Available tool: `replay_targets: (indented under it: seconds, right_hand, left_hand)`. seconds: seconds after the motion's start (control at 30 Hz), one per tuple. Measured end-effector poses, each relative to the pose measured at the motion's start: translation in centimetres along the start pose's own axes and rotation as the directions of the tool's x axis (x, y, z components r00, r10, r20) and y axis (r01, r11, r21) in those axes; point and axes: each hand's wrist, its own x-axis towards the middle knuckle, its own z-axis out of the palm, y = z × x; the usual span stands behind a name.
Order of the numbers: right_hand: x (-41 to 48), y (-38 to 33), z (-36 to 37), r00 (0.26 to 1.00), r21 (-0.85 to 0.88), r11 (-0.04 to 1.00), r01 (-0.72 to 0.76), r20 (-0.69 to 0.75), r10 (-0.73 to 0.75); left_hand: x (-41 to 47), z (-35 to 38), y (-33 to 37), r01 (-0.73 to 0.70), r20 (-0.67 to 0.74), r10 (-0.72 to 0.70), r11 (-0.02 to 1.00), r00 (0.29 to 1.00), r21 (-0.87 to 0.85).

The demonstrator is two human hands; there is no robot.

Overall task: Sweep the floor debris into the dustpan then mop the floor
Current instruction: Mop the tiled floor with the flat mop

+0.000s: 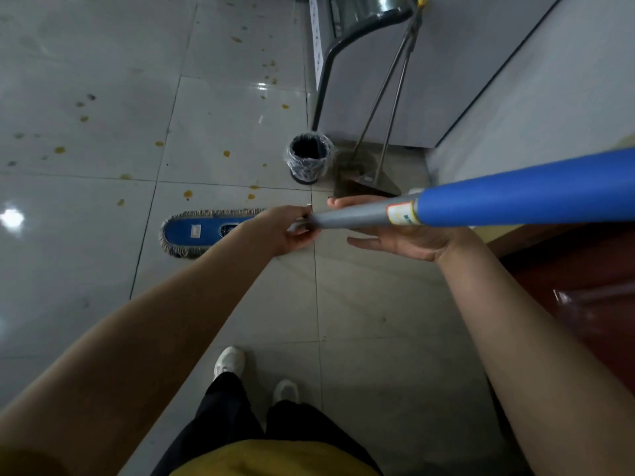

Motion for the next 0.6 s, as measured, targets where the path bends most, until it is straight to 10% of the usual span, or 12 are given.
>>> replay_targets:
  seconds: [0.47,0.6]
  right_hand:
    - [-0.5,1.1,1.5,0.9,0.16,0.925,-0.345,-0.223,0.375]
    - [-0.2,1.4,3.6,0.878,0.129,0.895,-0.427,-0.18,0.444]
  left_hand:
    - [0.5,0.6,-5.5,0.038,-0.077,-0.042,0.998,0.996,-0.055]
    - [0.6,-0.2,-6.0,0.003,-0.077,0.009,0.989,0.997,0.15]
